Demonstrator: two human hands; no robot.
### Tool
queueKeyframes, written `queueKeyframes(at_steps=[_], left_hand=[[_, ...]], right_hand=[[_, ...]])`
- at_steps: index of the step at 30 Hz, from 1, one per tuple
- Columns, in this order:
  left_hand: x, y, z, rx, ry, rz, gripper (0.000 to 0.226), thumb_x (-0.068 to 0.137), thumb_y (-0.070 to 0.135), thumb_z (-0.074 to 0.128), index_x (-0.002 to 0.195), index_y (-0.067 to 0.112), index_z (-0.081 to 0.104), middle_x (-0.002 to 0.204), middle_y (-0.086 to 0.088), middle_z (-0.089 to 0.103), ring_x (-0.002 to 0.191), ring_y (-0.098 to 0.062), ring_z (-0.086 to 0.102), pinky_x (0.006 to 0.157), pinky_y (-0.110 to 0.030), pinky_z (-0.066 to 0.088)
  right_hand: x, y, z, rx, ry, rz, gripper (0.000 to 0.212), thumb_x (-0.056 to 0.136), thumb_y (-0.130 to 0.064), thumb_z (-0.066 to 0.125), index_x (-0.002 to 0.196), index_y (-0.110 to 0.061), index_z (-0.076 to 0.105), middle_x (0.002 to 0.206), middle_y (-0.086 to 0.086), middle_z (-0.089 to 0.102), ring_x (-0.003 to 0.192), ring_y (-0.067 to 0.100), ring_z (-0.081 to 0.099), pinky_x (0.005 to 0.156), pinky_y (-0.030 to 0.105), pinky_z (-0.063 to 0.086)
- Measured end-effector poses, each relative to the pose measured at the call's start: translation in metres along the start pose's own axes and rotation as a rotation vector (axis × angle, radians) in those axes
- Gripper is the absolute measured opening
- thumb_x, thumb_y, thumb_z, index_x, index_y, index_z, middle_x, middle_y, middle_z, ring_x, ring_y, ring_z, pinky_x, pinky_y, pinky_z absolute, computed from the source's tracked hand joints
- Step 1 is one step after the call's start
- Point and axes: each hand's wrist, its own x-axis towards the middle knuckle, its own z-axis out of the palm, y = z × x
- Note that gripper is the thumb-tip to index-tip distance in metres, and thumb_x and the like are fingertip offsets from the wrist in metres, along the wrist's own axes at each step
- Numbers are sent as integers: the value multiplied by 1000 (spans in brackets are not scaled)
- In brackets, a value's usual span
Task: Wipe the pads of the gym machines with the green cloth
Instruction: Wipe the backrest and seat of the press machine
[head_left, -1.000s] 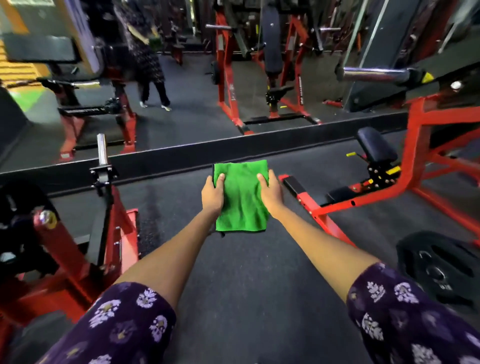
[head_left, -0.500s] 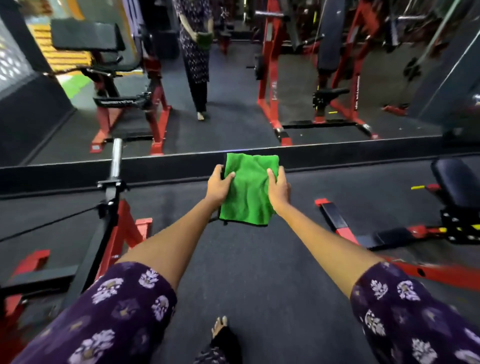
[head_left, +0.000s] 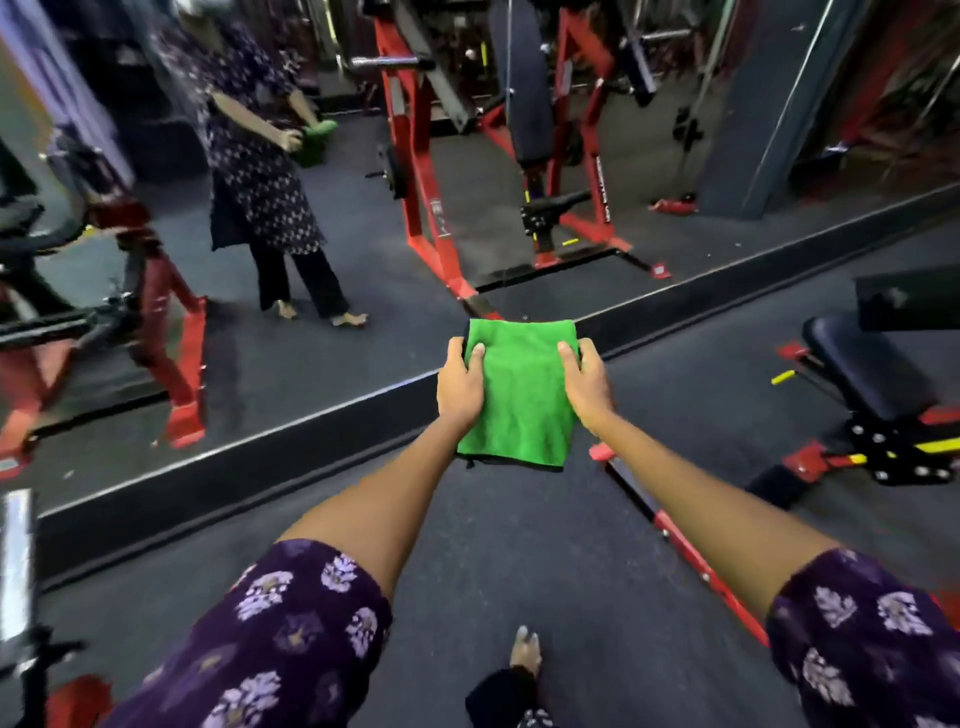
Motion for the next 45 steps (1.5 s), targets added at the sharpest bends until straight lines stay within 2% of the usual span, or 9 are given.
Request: queueKeyframes(at_steps=[4,9,12,16,22,27,32,35,45], left_hand=[[112,3,63,-25,-84,44,28,99,24,46,120,7,50,115,-10,62,107,-28,56,81,-29,38],[234,26,133,-76,-321,44,44,95,9,51,138,5,41,138,-9,49,124,-17,46,97,-16,32],[294,28,176,-62,-438,28,53,95,6,50,144,8,32,146,-6,41,131,-19,41,108,-23,29],[367,24,235,-51,-524,11,60,94,7,51,147,15,25,144,-3,42,131,-20,41,108,-26,30],[477,34,332,-11,-711,64,71,90,2,53,150,19,18,141,-3,43,119,-11,44,88,-11,31],[568,70,423,79,-857,179,76,91,5,56,151,22,13,144,-8,43,131,-25,43,101,-23,33],[611,104,517,160,-959,258,85,88,16,63,151,27,7,139,-14,50,125,-31,49,104,-34,39],[629,110,567,167,-1034,296,90,86,20,67,151,26,5,142,-9,47,128,-30,47,106,-36,37],[691,159,783,154,-1242,368,103,80,3,66,150,32,-4,138,-11,49,123,-29,50,101,-33,41]], right_hand=[[112,19,6,-34,56,-6,29,101,-27,41,107,1,47,95,27,63,92,40,58,72,42,39],[234,36,-6,-70,127,45,29,101,-27,41,106,2,46,95,29,63,92,43,58,69,43,38],[298,47,-10,-78,179,66,30,101,-27,41,105,2,45,95,30,62,90,44,57,67,43,36],[384,73,-9,-86,206,109,29,101,-29,40,104,0,45,85,23,61,88,42,58,68,43,39],[507,115,-24,-126,317,178,28,101,-31,37,103,-3,44,80,19,59,83,39,59,61,35,34],[604,126,-61,-100,446,260,23,100,-31,42,94,-9,41,92,26,63,90,40,58,66,39,34],[663,147,-106,-86,548,336,32,92,-37,57,106,-9,54,87,10,63,90,32,61,69,35,41],[692,172,-132,-110,560,381,28,90,-29,61,107,-8,56,95,13,68,93,34,63,77,40,48],[836,283,-224,-217,749,540,29,98,-31,46,116,-8,44,109,19,63,102,38,58,75,39,39]])
